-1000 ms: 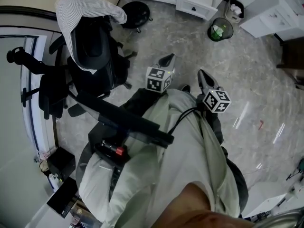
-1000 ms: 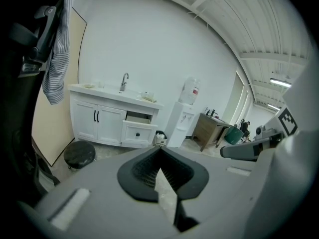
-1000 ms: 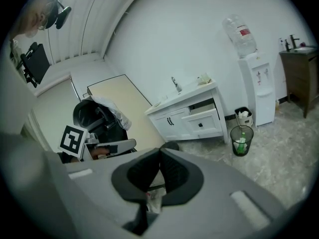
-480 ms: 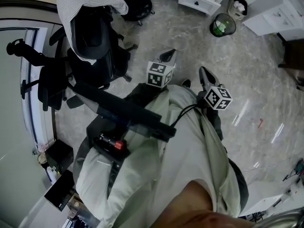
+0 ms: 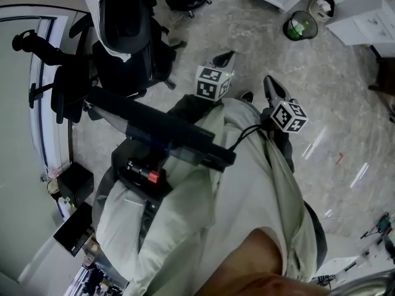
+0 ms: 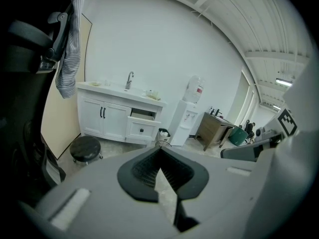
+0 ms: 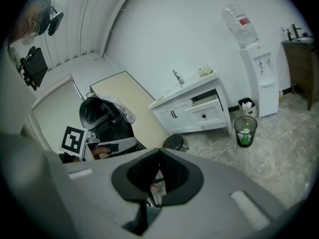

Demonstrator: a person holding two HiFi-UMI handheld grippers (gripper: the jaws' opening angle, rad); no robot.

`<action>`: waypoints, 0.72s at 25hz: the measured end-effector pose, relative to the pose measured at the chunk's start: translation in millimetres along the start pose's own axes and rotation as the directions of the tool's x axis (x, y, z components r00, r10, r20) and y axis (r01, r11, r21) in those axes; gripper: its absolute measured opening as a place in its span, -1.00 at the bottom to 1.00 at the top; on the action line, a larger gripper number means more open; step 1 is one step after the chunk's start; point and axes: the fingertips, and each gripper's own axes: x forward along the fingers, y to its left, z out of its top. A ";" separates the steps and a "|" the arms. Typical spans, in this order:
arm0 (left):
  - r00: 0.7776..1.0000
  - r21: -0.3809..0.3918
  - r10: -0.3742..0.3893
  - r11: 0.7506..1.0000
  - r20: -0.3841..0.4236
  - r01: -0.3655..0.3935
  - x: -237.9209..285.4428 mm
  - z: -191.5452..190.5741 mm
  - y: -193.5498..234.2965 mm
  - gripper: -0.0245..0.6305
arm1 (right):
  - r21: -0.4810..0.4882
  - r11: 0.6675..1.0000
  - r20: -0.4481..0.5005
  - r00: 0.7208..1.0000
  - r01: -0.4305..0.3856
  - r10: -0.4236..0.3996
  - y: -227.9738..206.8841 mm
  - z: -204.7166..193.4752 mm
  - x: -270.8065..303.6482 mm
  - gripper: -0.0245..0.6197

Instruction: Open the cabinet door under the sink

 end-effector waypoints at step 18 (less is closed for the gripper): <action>1.000 -0.018 0.011 1.000 0.006 -0.011 -2.9 -1.1 5.2 -0.90 | 0.003 1.000 -0.013 1.000 -0.017 0.017 4.3 -3.7 1.6 -0.91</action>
